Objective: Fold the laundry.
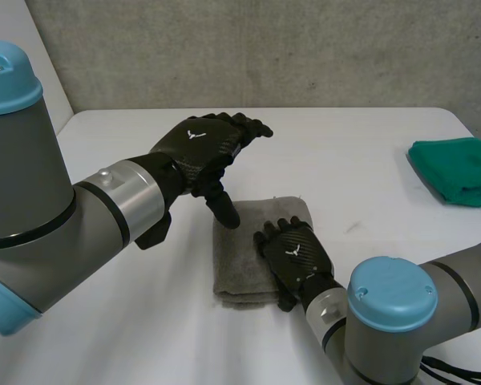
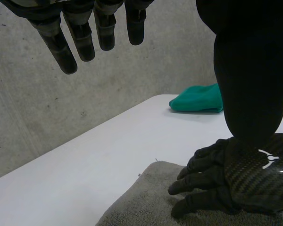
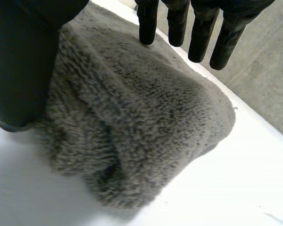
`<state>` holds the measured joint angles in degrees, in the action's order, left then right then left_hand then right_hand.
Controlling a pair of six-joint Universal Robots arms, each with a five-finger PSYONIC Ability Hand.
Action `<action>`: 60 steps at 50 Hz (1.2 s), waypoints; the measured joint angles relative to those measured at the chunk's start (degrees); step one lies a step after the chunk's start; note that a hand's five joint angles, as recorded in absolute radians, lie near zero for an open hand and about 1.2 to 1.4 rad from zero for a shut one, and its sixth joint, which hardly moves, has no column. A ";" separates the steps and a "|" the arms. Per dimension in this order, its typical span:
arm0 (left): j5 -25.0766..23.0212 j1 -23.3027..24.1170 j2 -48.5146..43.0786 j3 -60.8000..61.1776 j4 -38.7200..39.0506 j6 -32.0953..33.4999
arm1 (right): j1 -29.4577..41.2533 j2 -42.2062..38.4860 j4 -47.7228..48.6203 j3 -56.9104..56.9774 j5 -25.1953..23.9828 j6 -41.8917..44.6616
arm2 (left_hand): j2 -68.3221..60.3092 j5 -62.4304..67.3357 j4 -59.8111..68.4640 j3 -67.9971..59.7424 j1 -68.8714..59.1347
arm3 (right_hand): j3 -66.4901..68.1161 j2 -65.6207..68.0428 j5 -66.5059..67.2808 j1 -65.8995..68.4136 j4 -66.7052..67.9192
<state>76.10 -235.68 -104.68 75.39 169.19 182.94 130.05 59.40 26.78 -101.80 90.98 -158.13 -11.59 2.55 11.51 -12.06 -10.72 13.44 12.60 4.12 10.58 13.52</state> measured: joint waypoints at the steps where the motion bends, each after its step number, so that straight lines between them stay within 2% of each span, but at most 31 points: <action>1: 0.00 -0.01 0.00 0.02 0.00 -0.01 | 0.00 -0.24 0.14 0.15 0.11 0.27 | 0.00 0.00 0.00 0.00 0.00 | 0.51 0.20 0.54 0.20 0.11; 7: -0.02 0.00 -0.01 0.11 0.03 -0.02 | -0.04 -2.14 0.71 1.55 0.42 1.31 | 0.00 -0.01 0.00 0.00 -0.01 | 5.91 5.92 3.83 6.41 5.79; 16: -0.72 0.34 0.04 0.36 0.00 0.06 | -0.06 -4.01 0.69 3.33 0.35 1.22 | 0.00 0.00 0.00 0.00 -0.01 | 7.70 6.58 4.07 8.44 7.74; 23: -1.15 0.27 0.08 0.39 -0.01 0.01 | -0.06 -5.25 0.69 4.78 0.33 1.27 | 0.00 -0.01 0.00 0.00 -0.01 | 12.56 12.63 4.07 11.00 12.18; 42: -1.05 0.13 0.21 0.46 0.00 -0.14 | -0.11 -8.42 0.62 10.43 0.30 1.40 | 0.00 0.00 0.00 0.00 -0.01 | 14.90 15.86 7.04 14.14 15.10; 48: -1.03 0.12 0.24 0.49 0.00 -0.20 | -0.15 -9.84 0.30 12.60 0.20 1.42 | 0.00 0.01 0.00 0.00 -0.01 | 25.22 26.15 7.16 20.90 24.66; 53: -1.03 0.11 0.21 0.53 0.00 -0.21 | -0.40 -10.60 0.09 14.06 0.09 1.43 | 0.00 0.00 0.00 0.00 -0.01 | 37.63 38.54 7.16 29.11 38.02; 60: -1.03 0.09 0.22 0.59 0.00 -0.21 | -1.41 -10.75 0.00 15.69 -0.32 1.37 | 0.00 0.00 0.00 0.00 -0.01 | 38.81 39.45 7.16 31.42 39.18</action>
<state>75.06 -235.59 -104.46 75.98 169.19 182.72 128.64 48.64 26.78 -86.11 90.67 -156.76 -11.59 2.54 11.51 -12.06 -10.73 52.24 52.05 11.28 42.01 52.70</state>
